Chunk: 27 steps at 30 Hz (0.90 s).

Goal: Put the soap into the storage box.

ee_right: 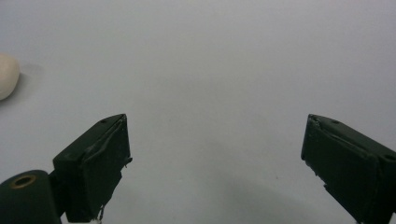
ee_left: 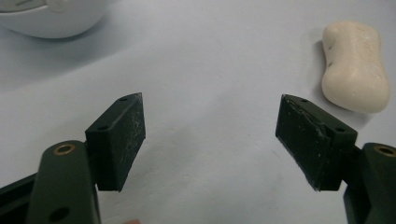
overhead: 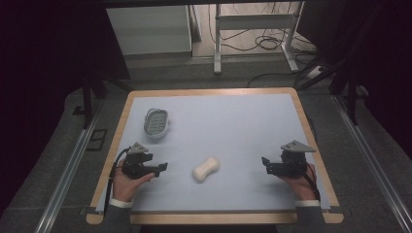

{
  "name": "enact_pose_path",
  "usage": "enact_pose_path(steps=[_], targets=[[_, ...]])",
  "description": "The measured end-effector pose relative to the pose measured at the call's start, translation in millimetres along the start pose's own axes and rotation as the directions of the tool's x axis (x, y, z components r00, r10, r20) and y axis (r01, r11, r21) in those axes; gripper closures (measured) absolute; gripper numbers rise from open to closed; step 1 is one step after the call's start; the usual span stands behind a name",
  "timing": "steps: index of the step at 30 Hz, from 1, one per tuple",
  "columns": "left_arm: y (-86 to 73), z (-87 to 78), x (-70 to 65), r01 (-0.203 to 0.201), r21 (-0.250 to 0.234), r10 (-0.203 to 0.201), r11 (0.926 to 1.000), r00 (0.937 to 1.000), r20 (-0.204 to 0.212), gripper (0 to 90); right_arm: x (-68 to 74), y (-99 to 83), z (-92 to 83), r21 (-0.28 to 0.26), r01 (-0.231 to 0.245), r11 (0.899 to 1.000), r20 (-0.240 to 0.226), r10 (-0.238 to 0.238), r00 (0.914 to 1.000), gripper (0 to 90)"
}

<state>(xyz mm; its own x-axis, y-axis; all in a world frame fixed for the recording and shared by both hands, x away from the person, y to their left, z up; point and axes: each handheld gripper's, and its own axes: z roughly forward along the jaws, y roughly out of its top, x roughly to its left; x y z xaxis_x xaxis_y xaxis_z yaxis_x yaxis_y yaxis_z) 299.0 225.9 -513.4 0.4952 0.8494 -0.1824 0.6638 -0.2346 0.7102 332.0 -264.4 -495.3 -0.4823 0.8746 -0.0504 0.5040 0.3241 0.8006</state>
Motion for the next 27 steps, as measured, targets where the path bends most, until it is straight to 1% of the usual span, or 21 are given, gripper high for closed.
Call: enact_pose_path(steps=[2, 5, 9, 14, 20, 22, 25, 27], targets=[[0.3, -0.8, 2.0, 0.006, -0.002, -0.006, 1.0000, 1.0000, -0.006, 24.5, -1.2, -0.2, -0.6, -0.006, -0.012, 1.000, 0.003, 0.012, 0.9999, 7.7], [0.0, -2.1, 2.7, 0.007, 0.001, -0.007, 1.0000, 0.9999, -0.009, 24.5, -3.4, -1.7, -1.9, -0.003, -0.030, 1.000, -0.005, 0.030, 0.9995, 7.7], [-0.6, -5.3, 1.3, 0.002, -0.002, -0.002, 1.0000, 1.0000, -0.002, 23.9, -5.4, -3.1, -5.2, -0.008, -0.030, 1.000, -0.006, 0.030, 0.9995, 7.7], [-0.7, -7.3, 2.5, 0.002, -0.001, -0.002, 1.0000, 1.0000, -0.005, 23.8, -7.6, -4.6, -6.9, -0.012, -0.030, 0.999, 0.003, 0.030, 0.9996, 7.7], [0.1, -5.4, 3.5, -0.004, 0.013, 0.004, 0.9999, 0.9998, -0.019, 23.9, -12.6, -7.7, -5.5, -0.005, -0.044, 0.999, 0.004, 0.044, 0.9990, 7.7], [1.5, -3.9, 1.9, -0.012, 0.024, 0.012, 0.9997, 0.9995, -0.028, 23.9, -14.6, -10.0, -3.7, 0.006, -0.046, 0.999, 0.003, 0.046, 0.9990, 7.7], [2.8, -3.7, -0.2, -0.009, 0.028, 0.010, 0.9996, 0.9994, -0.033, 23.9, -16.6, -10.8, -4.8, -0.001, -0.050, 0.999, -0.004, 0.050, 0.9988, 7.9], [3.8, -4.5, -1.4, -0.011, 0.037, 0.013, 0.9993, 0.9988, -0.048, 23.7, -18.5, -11.3, -6.7, -0.007, -0.054, 0.999, -0.008, 0.054, 0.9985, 8.0]])
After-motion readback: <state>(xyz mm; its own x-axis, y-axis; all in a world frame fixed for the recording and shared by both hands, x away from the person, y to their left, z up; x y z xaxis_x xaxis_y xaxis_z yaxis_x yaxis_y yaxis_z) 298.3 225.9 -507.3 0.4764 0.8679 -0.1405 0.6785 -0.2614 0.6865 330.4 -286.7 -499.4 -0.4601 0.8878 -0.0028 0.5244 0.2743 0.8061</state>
